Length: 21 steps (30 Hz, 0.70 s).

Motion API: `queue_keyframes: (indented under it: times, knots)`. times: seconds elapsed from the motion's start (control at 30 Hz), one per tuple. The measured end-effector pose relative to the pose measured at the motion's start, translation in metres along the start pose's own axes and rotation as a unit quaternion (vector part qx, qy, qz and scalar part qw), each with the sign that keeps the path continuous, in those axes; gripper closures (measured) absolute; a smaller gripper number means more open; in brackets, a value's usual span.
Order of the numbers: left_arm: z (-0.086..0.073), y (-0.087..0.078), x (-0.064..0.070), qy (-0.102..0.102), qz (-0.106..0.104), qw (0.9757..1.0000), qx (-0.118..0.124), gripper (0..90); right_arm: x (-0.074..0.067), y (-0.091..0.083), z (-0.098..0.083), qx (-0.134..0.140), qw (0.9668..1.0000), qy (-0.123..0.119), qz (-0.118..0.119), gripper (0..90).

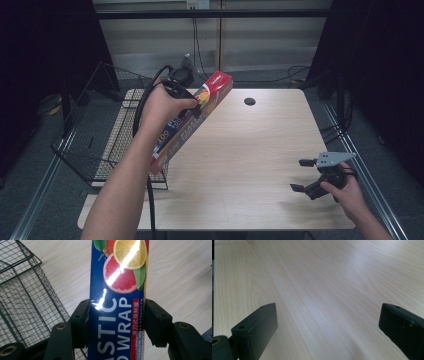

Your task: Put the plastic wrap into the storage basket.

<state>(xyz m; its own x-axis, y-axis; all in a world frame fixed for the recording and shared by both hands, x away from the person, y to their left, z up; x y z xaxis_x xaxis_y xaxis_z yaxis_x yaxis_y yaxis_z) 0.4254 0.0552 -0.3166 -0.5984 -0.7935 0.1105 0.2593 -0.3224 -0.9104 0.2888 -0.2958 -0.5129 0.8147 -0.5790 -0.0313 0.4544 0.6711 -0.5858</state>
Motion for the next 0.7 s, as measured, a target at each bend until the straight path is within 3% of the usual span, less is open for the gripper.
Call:
queue_keyframes:
  times: [0.07,0.33,0.7]
  knots:
    - [-0.001,-0.003,-0.005,-0.008,0.008,0.9999,-0.002,44.7,0.0,0.0,0.0,0.0,1.0,0.0,0.0,1.7]
    - [-0.004,-0.013,-0.015,-0.007,0.022,0.9997,-0.01,45.2,0.0,0.0,0.0,-0.001,1.0,0.0,0.001,1.8]
    - [-0.006,-0.024,-0.032,-0.04,0.035,0.9986,-0.005,45.3,0.0,0.0,-0.001,-0.002,1.0,0.0,0.0,1.8]
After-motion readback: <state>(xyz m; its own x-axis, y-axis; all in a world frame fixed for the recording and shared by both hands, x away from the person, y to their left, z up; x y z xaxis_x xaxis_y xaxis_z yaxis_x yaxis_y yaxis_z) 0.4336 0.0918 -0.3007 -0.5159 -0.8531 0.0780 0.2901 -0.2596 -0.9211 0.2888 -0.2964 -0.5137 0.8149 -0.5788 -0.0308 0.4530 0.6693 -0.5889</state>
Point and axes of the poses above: each handheld gripper's, and its own axes: y roughly forward along the jaws, z roughly out of its top, x roughly to its right, the point moved 7 cm from there along y, roughly forward along the jaws, and after that the axes turned 3 degrees about -y, right-handed, at the moved point
